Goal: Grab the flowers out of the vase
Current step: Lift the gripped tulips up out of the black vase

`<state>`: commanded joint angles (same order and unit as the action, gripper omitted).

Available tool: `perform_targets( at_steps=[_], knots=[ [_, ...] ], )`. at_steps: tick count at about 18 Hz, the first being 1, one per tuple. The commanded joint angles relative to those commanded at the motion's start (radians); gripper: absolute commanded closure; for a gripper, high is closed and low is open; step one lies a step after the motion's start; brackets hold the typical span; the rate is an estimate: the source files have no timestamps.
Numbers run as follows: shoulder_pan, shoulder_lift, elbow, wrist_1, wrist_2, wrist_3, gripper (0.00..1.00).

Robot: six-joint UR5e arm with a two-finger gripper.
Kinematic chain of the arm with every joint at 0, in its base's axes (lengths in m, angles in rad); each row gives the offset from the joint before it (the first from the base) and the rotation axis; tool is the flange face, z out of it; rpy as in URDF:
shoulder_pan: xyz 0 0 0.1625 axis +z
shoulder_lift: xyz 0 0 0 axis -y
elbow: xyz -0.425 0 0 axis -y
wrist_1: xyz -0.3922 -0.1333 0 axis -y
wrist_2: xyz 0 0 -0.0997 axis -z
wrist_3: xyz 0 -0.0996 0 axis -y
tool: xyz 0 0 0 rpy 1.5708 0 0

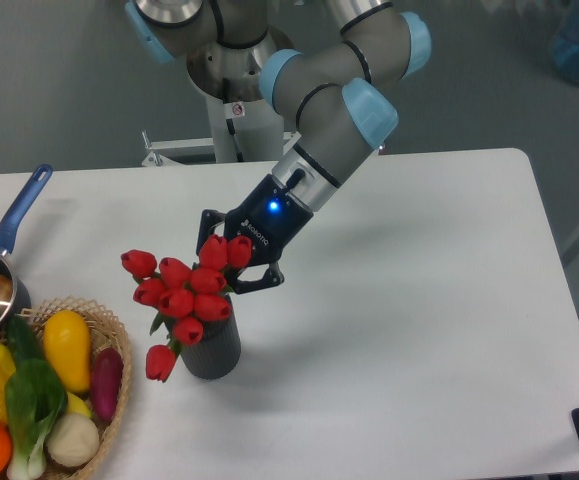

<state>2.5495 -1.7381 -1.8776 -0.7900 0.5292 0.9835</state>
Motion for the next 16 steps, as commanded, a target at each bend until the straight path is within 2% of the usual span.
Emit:
perform_targets(
  at_steps=[1,6,16],
  knots=[
    [0.0,0.012,0.008,0.0,0.0,-0.018,0.94],
    [0.012,0.049,0.048,-0.002,0.0,-0.075,0.93],
    [0.021,0.08,0.143,0.0,-0.031,-0.21,0.92]
  ],
)
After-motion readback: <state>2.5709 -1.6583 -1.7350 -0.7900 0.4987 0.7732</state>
